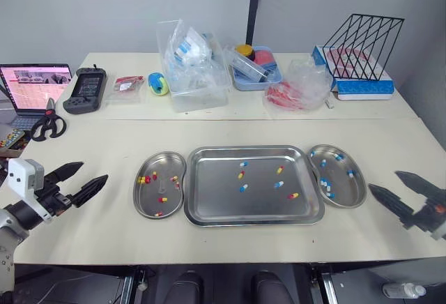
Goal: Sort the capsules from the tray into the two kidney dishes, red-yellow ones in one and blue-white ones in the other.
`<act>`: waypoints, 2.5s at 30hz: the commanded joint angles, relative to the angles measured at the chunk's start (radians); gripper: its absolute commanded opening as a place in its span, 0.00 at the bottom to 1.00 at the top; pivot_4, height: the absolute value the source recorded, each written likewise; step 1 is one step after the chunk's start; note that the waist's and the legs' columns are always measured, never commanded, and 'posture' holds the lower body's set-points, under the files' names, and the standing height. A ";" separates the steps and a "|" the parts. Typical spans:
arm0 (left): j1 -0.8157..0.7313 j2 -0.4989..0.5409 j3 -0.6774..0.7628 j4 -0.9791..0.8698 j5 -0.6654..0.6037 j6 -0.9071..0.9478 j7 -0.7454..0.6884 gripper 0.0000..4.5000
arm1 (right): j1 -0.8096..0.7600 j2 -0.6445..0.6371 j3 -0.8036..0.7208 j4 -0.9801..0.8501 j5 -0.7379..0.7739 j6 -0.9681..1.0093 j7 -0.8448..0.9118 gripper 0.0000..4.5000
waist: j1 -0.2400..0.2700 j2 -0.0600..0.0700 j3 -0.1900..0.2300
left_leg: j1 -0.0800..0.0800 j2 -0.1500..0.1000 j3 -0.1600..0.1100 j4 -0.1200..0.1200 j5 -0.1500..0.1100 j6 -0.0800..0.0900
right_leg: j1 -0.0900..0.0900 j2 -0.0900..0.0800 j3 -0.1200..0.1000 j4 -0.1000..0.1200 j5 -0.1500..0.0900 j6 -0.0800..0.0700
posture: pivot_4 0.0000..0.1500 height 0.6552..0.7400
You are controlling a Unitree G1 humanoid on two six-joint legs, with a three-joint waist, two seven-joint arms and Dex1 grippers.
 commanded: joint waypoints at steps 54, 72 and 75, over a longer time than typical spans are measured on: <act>-0.024 0.005 -0.313 -0.272 -0.040 -0.002 -0.169 1.00 | -0.794 0.159 1.008 0.431 -0.586 -0.107 0.279 0.04 | -0.003 0.000 0.000 | -0.004 0.000 -0.003 0.001 0.000 -0.001 | -0.007 0.000 -0.001 0.000 0.000 0.000 | 1.00 0.85; -0.056 0.002 -0.323 -0.266 -0.042 0.025 -0.163 1.00 | -0.527 -0.060 0.338 0.000 -0.224 0.271 0.152 0.01 | 0.018 0.000 0.000 | -0.009 -0.001 -0.006 0.001 0.000 -0.001 | -0.010 -0.001 -0.001 0.000 0.000 0.000 | 1.00 0.85; -0.065 -0.001 -0.329 -0.255 -0.041 0.023 -0.163 1.00 | -0.428 -0.098 0.207 0.014 -0.221 0.305 0.101 0.01 | 0.016 0.000 0.000 | -0.006 -0.001 -0.002 0.000 0.000 0.000 | -0.007 0.000 -0.001 0.000 0.000 0.000 | 1.00 0.85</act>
